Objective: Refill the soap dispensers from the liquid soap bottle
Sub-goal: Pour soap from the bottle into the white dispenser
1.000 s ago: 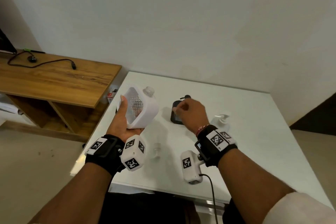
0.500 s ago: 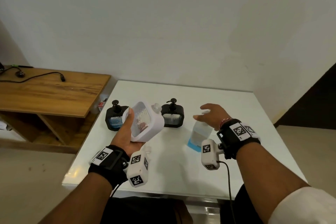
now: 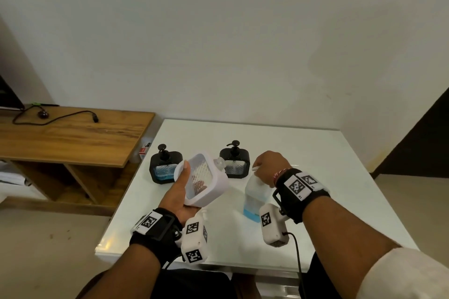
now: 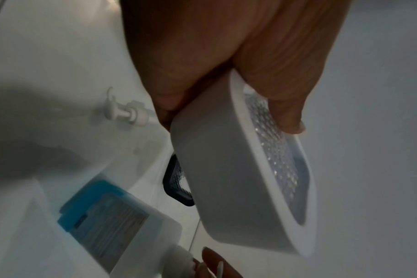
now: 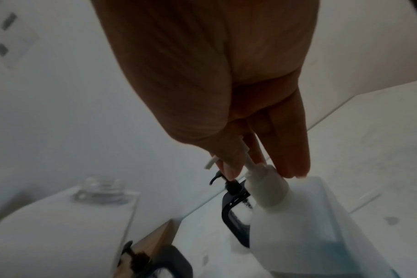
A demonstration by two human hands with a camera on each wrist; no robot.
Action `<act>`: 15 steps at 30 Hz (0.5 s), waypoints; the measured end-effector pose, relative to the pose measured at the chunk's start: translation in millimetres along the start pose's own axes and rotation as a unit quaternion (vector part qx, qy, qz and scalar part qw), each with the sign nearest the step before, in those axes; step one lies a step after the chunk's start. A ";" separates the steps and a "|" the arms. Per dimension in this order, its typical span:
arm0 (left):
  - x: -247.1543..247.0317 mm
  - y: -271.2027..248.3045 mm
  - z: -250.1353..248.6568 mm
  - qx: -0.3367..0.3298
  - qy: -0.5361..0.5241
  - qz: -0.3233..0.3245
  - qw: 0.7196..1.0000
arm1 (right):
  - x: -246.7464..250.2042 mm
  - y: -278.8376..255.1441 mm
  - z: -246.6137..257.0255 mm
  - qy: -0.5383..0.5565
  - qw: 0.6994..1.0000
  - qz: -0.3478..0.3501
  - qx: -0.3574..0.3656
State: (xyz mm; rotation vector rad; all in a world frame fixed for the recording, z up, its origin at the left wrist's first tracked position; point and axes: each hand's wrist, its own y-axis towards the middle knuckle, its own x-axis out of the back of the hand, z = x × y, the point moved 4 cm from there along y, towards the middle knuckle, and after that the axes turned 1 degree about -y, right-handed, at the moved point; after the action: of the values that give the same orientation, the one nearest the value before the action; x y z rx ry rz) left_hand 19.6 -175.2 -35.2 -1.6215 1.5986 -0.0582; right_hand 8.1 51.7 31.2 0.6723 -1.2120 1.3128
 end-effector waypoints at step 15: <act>18.1 3.8 7.1 0.028 -0.002 0.000 1.000 | -10.2 -20.9 27.1 0.056 0.994 0.081 0.052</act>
State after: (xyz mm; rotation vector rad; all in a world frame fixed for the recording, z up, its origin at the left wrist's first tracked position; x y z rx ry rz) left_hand 23.8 -186.2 -51.1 -1.5788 1.5802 -0.0995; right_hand 22.1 19.1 35.1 0.5751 -1.1323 1.5378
